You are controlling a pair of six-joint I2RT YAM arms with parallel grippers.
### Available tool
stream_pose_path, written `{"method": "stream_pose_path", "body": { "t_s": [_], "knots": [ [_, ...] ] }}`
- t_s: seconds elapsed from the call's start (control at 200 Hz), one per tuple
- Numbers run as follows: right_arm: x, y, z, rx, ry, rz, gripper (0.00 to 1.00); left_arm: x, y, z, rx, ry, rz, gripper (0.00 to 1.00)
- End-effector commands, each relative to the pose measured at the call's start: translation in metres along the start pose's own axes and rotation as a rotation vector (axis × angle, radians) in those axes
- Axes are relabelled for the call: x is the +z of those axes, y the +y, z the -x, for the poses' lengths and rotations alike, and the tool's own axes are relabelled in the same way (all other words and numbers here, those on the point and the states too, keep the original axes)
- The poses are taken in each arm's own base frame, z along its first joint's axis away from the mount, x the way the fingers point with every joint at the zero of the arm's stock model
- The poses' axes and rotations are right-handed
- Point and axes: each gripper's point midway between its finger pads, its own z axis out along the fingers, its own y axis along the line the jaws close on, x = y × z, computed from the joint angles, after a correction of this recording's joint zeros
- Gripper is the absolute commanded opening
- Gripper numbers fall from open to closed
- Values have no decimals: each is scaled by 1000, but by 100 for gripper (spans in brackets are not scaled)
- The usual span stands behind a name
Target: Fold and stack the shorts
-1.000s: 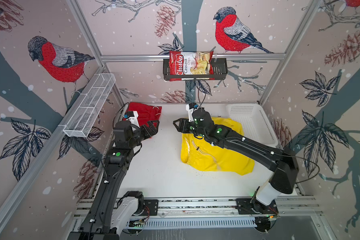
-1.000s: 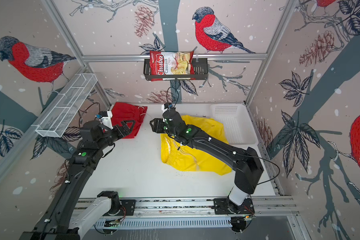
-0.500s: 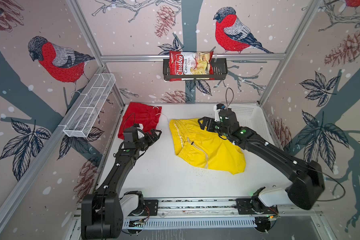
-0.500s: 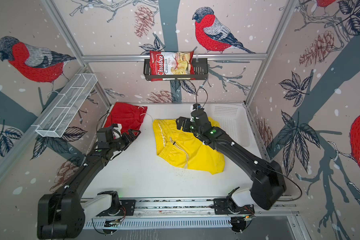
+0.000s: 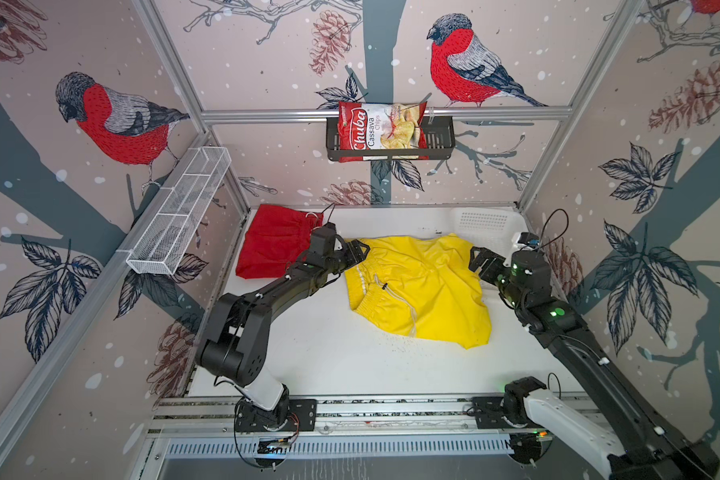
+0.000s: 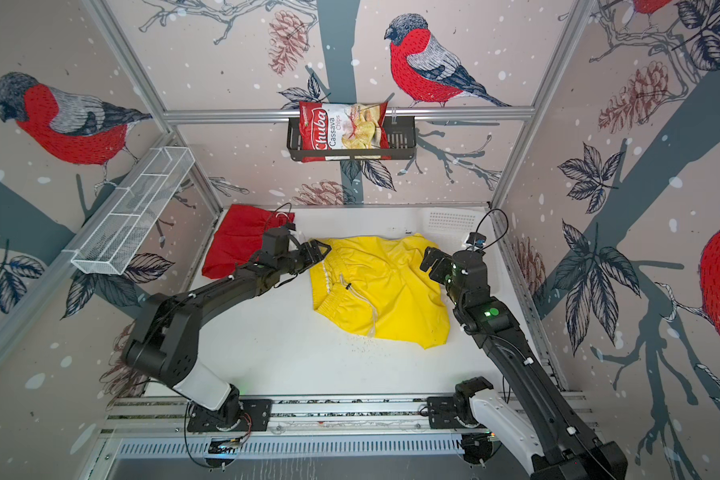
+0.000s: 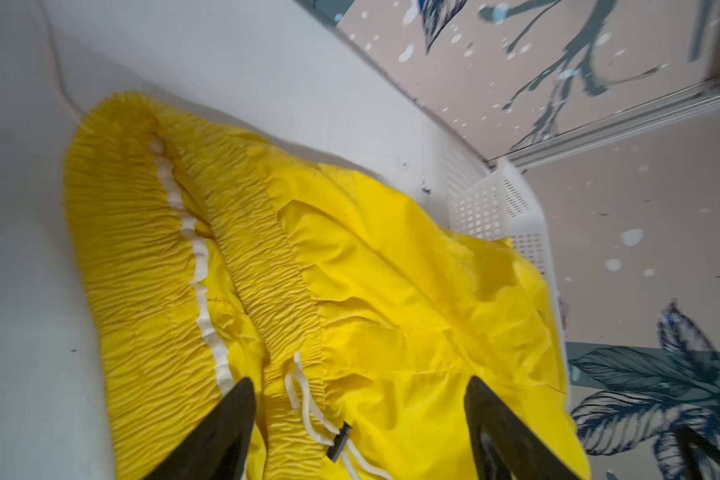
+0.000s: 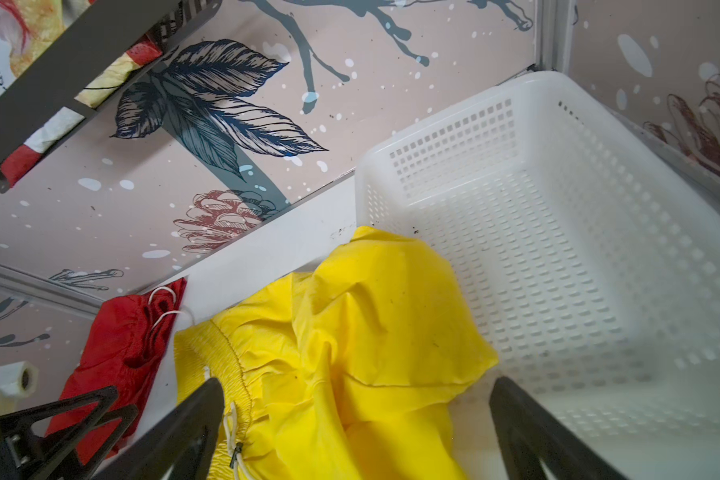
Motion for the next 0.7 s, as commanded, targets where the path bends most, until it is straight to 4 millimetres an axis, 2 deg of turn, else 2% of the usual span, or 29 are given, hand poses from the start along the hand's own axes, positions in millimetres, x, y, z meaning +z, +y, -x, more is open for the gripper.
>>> {"method": "stream_pose_path", "body": {
  "t_s": [0.0, 0.18, 0.435, 0.56, 0.69],
  "knots": [
    [6, -5, -9, -31, 36, -3, 100, 15, 19, 8, 27, -27, 119, 80],
    [25, 2, -9, -3, 42, 37, 100, 26, 47, 25, 85, -82, 280, 84],
    [54, 17, -13, 25, 111, 79, 100, 68, 78, 26, 88, -45, 369, 81],
    [62, 15, -18, 23, 136, 62, 99, 90, 78, 34, 84, -48, 344, 80],
    [65, 9, -22, 27, 145, 46, 99, 108, 69, 43, 70, -55, 258, 74]
  ]
}}
